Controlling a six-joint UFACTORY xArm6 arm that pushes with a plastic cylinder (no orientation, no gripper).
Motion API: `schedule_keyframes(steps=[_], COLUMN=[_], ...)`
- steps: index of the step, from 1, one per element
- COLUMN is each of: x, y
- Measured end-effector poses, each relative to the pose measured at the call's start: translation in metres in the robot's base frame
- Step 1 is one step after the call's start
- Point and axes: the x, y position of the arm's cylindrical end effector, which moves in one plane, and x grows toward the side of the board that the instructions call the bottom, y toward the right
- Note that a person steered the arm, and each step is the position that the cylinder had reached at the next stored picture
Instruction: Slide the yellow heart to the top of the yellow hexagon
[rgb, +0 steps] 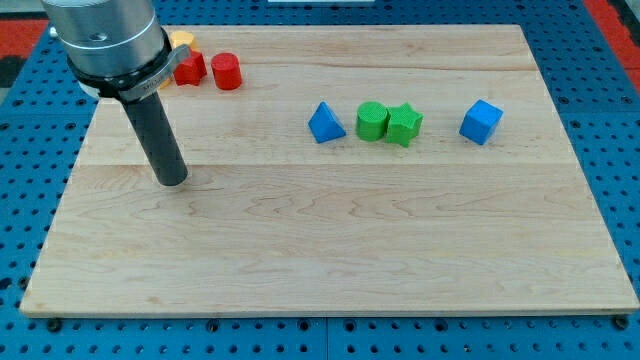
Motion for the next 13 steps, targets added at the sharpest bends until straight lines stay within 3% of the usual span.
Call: schedule_keyframes(steps=[1,2,4,5,7,11,13], x=[0.0,-0.038,-0.123,-0.186,-0.226,-0.251,-0.247], y=[-0.003,-0.008,0.133,0.123,0.026,-0.059,-0.062])
